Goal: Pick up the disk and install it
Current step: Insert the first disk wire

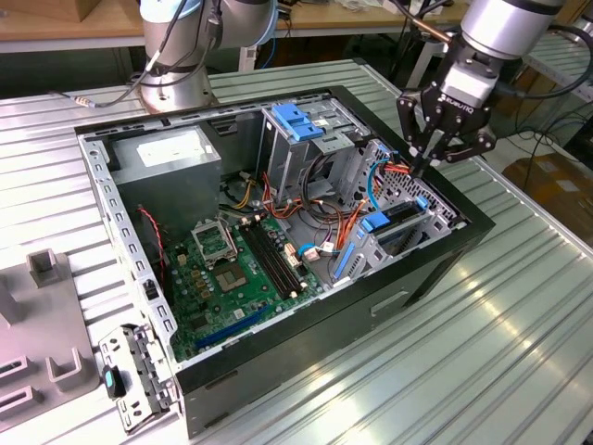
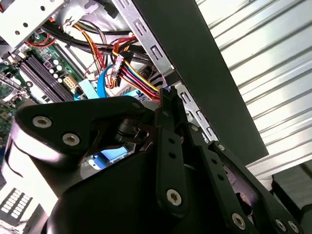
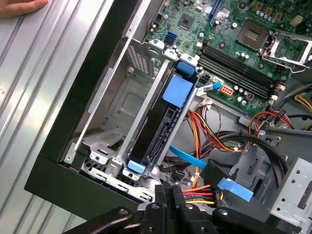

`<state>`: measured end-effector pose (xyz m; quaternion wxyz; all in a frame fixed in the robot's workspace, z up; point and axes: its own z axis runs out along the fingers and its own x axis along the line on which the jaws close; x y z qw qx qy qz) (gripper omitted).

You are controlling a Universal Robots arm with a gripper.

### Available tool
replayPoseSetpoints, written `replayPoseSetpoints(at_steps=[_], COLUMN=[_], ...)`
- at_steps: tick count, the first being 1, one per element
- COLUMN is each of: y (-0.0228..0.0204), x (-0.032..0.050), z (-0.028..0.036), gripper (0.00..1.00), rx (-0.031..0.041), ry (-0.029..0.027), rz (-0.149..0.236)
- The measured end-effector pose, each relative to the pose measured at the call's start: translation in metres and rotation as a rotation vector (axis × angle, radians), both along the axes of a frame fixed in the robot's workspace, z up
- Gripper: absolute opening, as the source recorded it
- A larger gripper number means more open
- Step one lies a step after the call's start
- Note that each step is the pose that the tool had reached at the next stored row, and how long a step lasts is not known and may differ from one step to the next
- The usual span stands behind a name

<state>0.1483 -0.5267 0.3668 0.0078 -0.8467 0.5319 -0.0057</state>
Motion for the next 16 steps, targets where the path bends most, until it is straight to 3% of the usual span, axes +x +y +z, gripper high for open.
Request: replayPoseSetpoints(at_steps=[4,9,16], y=[0.0,0.0,0.0], x=[-0.0004,-0.0012,-0.0091], z=[0.0,-0.0004,-0.0004], gripper=[0.17,0.17,0.17], rx=[-0.0001,0.0001,0.0], ry=[0.0,0.0,-0.0001], rz=[-0.043,-0.139,-0.152])
